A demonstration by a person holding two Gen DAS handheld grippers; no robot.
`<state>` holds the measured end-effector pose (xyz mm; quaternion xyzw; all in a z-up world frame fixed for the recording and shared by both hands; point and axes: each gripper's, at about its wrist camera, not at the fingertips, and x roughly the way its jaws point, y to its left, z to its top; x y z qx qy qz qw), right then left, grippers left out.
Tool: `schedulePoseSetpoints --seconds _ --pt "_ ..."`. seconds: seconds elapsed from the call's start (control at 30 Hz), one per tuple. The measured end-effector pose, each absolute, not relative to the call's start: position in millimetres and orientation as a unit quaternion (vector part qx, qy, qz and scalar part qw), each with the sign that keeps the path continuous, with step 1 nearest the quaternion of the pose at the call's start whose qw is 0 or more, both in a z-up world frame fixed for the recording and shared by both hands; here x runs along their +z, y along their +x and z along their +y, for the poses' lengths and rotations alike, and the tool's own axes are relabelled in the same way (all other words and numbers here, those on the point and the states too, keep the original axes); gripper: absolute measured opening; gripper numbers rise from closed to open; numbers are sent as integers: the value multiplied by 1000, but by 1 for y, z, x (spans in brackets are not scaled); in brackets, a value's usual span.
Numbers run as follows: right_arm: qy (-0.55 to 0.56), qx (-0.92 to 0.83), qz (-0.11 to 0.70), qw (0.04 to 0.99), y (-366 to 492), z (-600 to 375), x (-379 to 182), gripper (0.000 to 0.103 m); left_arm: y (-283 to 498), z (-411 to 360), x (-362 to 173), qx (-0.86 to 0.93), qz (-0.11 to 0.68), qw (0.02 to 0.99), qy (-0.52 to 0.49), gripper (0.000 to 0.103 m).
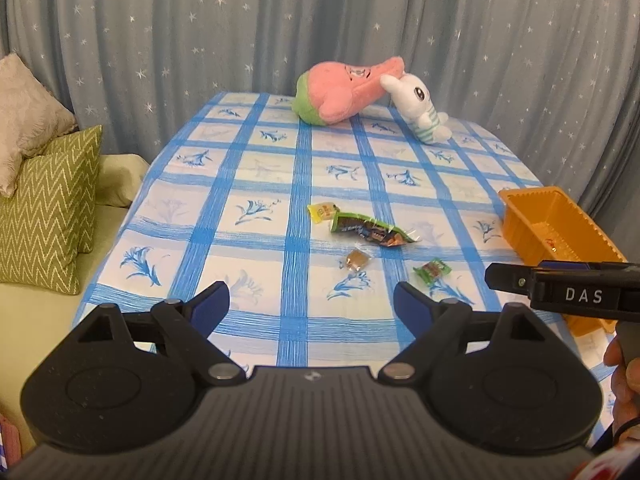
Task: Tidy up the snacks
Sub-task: 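Grasp the green-wrapped candy with the right gripper while the left grasps the clear brown candy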
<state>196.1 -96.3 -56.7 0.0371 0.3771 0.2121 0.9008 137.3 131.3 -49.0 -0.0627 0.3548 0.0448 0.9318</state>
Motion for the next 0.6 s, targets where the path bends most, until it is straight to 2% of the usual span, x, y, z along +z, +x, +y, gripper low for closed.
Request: schedulePoseSetpoints --seconds 0.43,0.53,0.6 --pt "35 208 389 897 239 -91 -108 75 183 145 -94 23 379 923 -54 88" --pt "34 218 388 895 251 -84 -118 65 195 147 -102 14 383 922 -51 88" --pt "29 221 384 896 257 -78 -124 63 202 147 -106 8 384 922 -46 88"
